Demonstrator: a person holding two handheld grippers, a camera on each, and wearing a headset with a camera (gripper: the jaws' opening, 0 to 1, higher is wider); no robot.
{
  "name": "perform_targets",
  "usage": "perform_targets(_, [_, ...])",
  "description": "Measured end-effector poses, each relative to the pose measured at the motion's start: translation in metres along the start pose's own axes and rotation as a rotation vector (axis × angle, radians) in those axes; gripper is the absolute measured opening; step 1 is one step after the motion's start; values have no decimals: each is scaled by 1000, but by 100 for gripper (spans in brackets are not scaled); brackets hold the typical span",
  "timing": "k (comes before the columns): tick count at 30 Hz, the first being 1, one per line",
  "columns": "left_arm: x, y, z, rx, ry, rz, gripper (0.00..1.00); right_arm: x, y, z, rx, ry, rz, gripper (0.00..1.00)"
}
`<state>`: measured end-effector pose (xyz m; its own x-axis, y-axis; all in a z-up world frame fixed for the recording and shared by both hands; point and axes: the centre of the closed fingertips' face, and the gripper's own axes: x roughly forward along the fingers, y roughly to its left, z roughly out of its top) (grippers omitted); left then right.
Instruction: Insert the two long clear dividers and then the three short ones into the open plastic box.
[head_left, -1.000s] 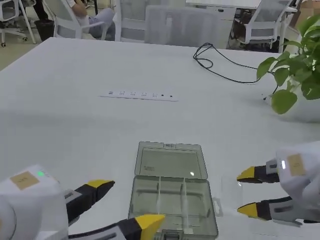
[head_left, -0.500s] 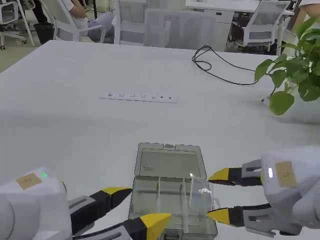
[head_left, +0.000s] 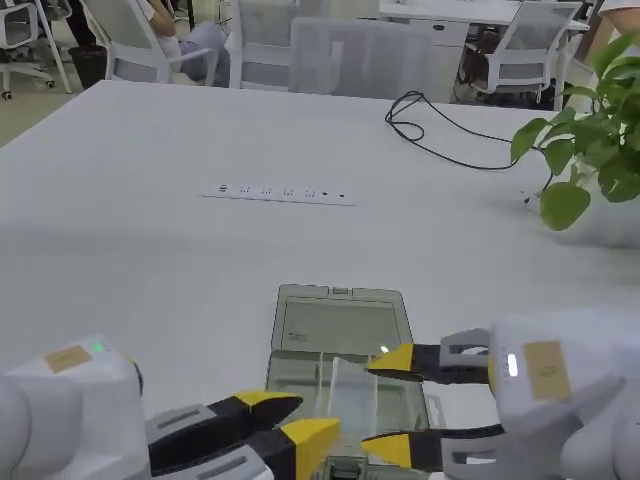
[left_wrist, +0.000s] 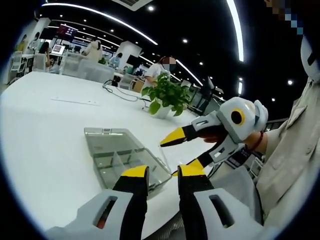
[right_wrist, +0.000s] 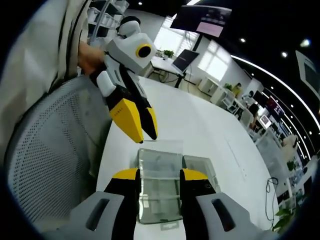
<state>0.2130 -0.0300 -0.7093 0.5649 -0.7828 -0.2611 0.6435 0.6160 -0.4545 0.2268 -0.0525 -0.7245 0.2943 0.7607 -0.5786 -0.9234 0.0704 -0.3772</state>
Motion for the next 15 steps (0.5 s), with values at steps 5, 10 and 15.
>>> perform_targets(5, [-1,-2,2,-37,-15,-15,14,2,1,9,-12,-23,1,32])
perform_targets(10, [-1,-3,2,-53,-20,-17,6,4,0,16,-19,-38,-6,32])
perform_targets(15, [-4,-2,8,-132,-62,-20,0,5,-2,20,-30,-42,-19,32])
